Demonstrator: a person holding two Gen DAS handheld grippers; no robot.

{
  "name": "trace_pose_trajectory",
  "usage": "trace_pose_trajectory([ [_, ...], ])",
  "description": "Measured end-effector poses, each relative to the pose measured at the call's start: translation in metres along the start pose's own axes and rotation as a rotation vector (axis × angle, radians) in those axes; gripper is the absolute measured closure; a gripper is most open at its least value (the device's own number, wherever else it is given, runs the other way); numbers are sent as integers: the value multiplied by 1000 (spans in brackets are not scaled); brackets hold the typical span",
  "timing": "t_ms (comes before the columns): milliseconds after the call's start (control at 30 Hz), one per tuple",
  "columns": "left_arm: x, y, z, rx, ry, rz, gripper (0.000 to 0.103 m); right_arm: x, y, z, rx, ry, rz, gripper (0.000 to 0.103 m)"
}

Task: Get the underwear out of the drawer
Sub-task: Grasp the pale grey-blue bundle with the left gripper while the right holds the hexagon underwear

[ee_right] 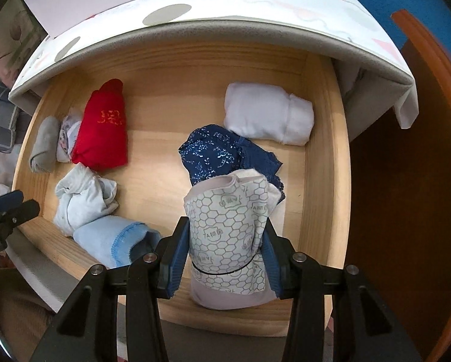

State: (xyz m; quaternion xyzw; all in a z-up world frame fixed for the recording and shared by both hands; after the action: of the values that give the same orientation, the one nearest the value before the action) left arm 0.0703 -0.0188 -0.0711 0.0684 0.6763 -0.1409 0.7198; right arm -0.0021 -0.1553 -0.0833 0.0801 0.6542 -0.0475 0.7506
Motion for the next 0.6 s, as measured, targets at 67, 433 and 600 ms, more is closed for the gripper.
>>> trace_pose_trajectory([
  [67, 2, -9, 7, 17, 22, -28, 39, 3, 0, 1, 4, 4, 6, 61],
  [433, 37, -38, 35, 17, 174, -79, 27, 4, 0, 1, 8, 15, 17, 61],
  [600, 57, -43, 43, -1, 222, -8, 26, 5, -2, 1, 16, 19, 29, 61],
])
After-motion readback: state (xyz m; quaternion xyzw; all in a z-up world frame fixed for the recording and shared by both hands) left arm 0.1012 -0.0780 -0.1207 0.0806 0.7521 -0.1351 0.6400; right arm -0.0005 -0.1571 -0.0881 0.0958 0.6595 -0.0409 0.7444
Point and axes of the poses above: each gripper's, at about its wrist camera, not at the fingertips, and x roughly the way its jaws point, y to its left, z to its top, the point moved 2 cm from there along x, roughly the way its jaws point, and after that the axes turned 7 degrees about y, right-handed, at the moved point
